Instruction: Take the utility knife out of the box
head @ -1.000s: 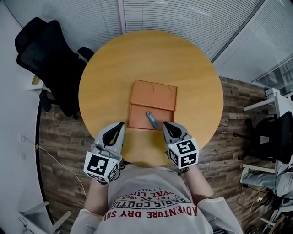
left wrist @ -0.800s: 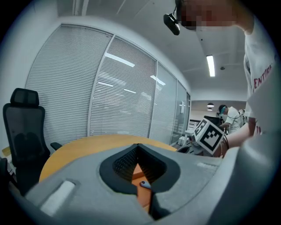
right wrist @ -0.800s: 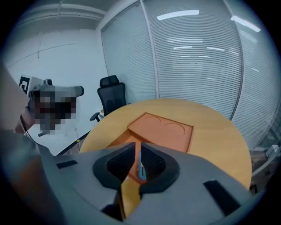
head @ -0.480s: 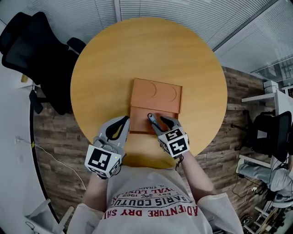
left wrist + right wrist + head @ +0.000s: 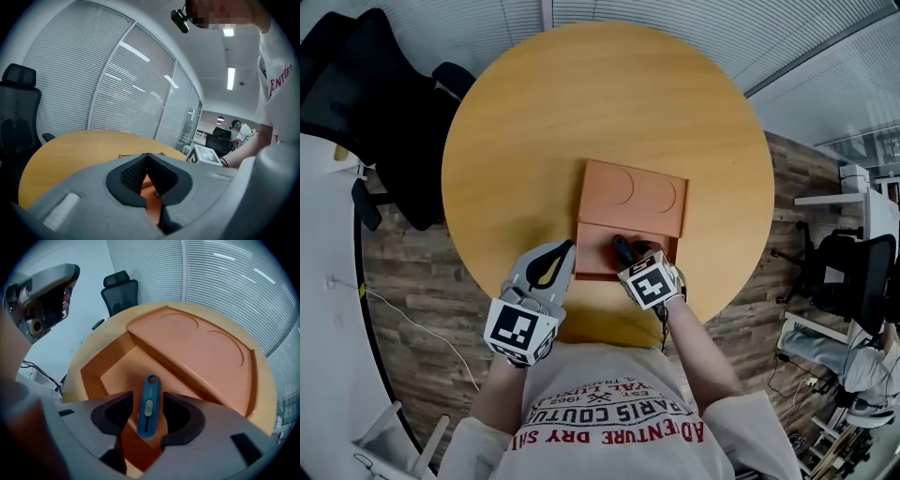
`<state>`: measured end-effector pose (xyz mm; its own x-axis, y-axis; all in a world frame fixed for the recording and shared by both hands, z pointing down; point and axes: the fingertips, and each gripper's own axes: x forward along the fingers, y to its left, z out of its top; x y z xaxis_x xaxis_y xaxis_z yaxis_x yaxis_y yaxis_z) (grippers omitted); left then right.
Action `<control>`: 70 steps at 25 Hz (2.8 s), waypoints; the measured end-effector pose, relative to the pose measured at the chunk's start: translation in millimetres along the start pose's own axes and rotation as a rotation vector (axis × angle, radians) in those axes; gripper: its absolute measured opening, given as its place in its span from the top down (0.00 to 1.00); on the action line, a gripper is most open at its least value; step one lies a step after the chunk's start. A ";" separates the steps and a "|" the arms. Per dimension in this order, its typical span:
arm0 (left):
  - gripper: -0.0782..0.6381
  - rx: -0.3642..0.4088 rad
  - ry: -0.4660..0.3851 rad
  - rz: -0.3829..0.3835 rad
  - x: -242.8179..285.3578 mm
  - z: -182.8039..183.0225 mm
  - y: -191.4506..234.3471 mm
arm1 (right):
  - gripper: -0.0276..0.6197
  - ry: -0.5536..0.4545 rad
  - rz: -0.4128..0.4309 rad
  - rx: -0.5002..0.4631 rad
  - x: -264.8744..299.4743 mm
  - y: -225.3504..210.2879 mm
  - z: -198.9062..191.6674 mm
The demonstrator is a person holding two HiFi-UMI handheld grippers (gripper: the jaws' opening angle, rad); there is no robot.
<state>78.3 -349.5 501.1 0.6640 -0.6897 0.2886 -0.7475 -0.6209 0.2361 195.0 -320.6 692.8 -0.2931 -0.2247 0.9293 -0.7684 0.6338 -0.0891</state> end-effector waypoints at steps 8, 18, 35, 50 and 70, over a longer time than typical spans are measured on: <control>0.90 -0.014 0.019 0.035 -3.6 -7.3 9.6 | 0.68 0.074 -0.039 -0.025 7.5 -2.1 -10.8; 0.90 0.006 0.020 0.056 -9.0 -2.6 -1.3 | 0.76 0.060 -0.008 0.011 4.0 -10.6 -14.1; 0.90 0.079 -0.050 0.094 -33.9 26.4 -31.5 | 0.76 -0.298 0.014 -0.098 -104.0 14.8 50.0; 0.90 0.286 -0.187 0.108 -55.1 105.4 -70.5 | 0.76 -0.937 -0.085 -0.045 -284.1 14.5 83.2; 0.90 0.293 -0.227 0.044 -43.7 131.4 -96.3 | 0.76 -1.188 -0.285 0.077 -344.4 -13.2 69.3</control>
<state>123.3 -308.6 343.8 0.6426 -0.7629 0.0716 -0.7609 -0.6463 -0.0574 266.7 -302.9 349.1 -0.4150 -0.9096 0.0175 -0.9097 0.4152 0.0050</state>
